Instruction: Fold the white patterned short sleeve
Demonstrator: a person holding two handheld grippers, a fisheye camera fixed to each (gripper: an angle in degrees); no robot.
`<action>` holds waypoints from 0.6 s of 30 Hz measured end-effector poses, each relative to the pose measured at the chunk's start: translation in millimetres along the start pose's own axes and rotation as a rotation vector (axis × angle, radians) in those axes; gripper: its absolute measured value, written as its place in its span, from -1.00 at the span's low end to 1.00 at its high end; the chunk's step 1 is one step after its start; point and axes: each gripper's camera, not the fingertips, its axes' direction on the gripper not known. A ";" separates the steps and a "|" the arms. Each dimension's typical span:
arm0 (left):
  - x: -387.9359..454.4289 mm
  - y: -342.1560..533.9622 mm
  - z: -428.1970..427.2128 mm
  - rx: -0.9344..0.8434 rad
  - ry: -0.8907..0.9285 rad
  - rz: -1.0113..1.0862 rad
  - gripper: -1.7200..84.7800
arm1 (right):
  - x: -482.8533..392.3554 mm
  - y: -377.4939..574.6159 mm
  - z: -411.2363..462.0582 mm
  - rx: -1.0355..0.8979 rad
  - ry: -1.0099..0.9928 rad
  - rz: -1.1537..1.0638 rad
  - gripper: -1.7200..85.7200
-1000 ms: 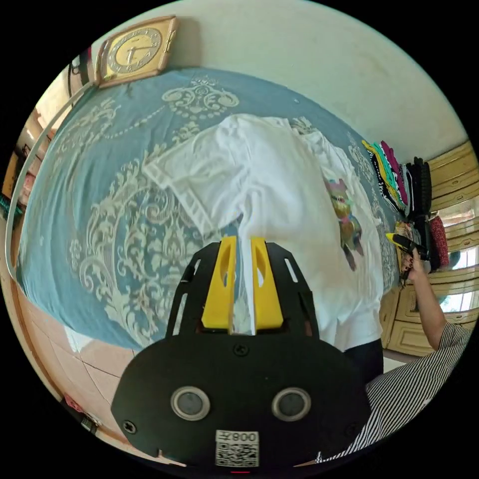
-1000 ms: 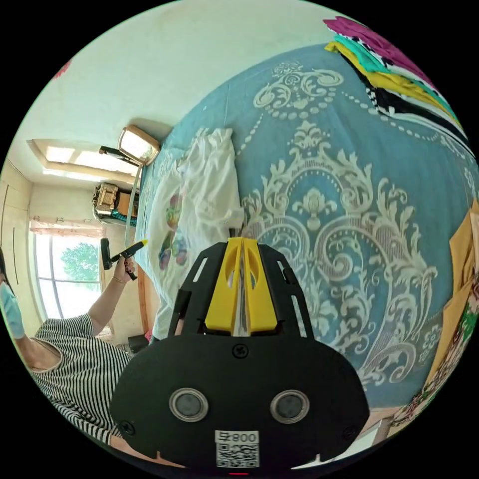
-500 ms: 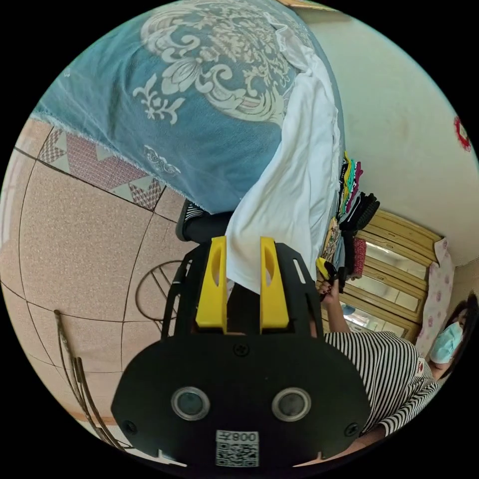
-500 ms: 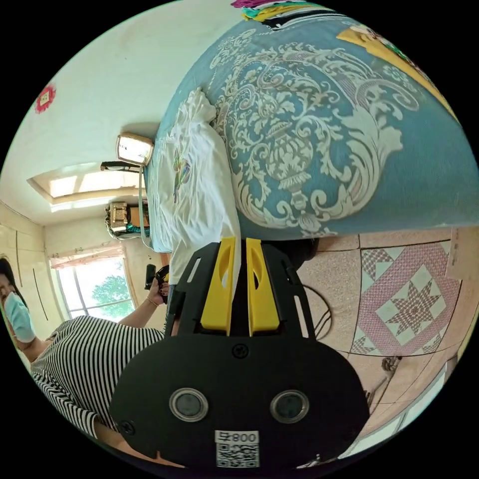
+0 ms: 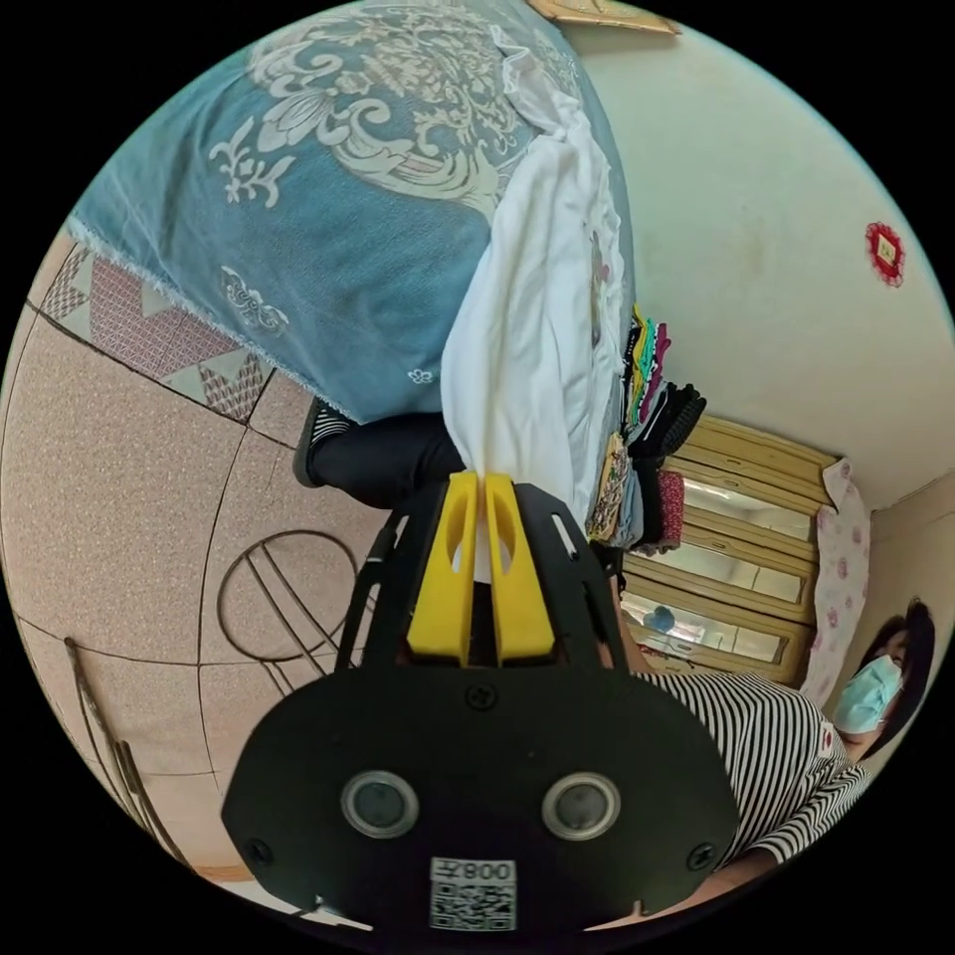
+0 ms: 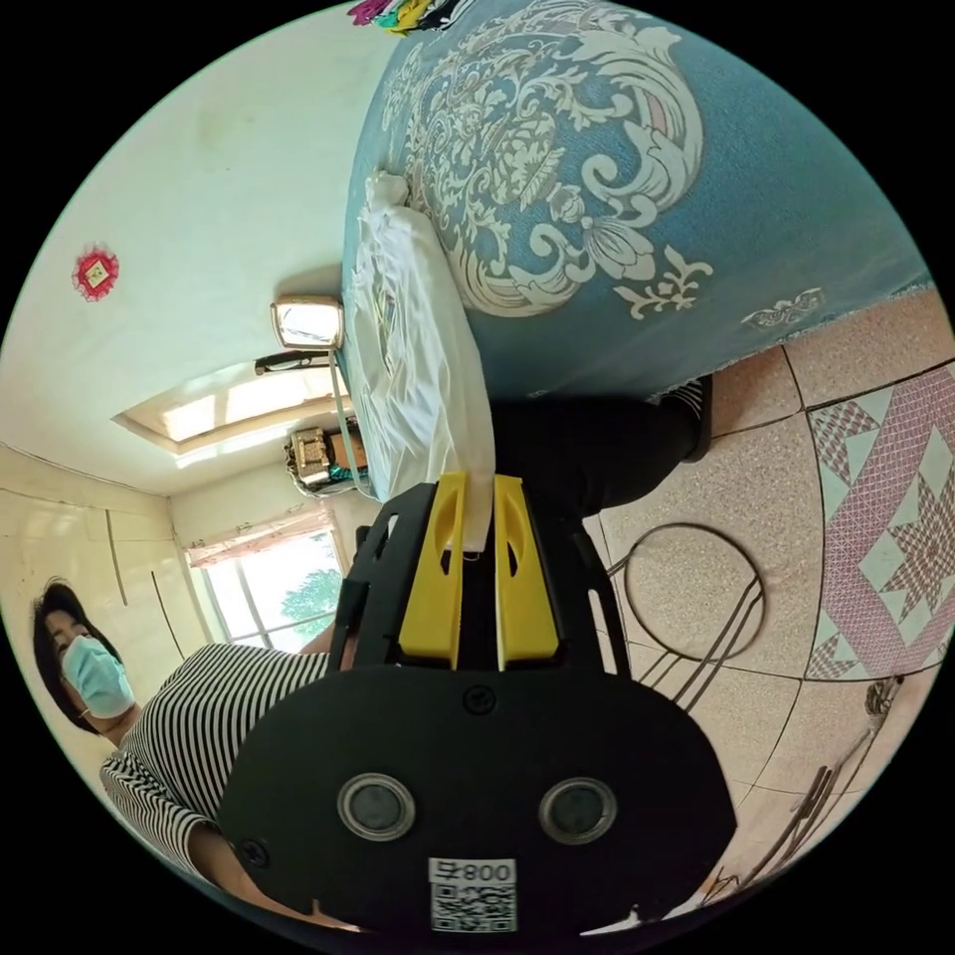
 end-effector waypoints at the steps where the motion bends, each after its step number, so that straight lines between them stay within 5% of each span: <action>1: -2.5 0.1 -1.2 0.014 0.011 0.000 -0.90 | 2.4 1.5 -1.8 0.008 -0.007 -0.005 -0.83; 18: -58.3 10.6 19.6 -0.018 0.143 -0.094 -0.75 | 49.5 43.1 -25.3 0.098 -0.096 0.005 -0.77</action>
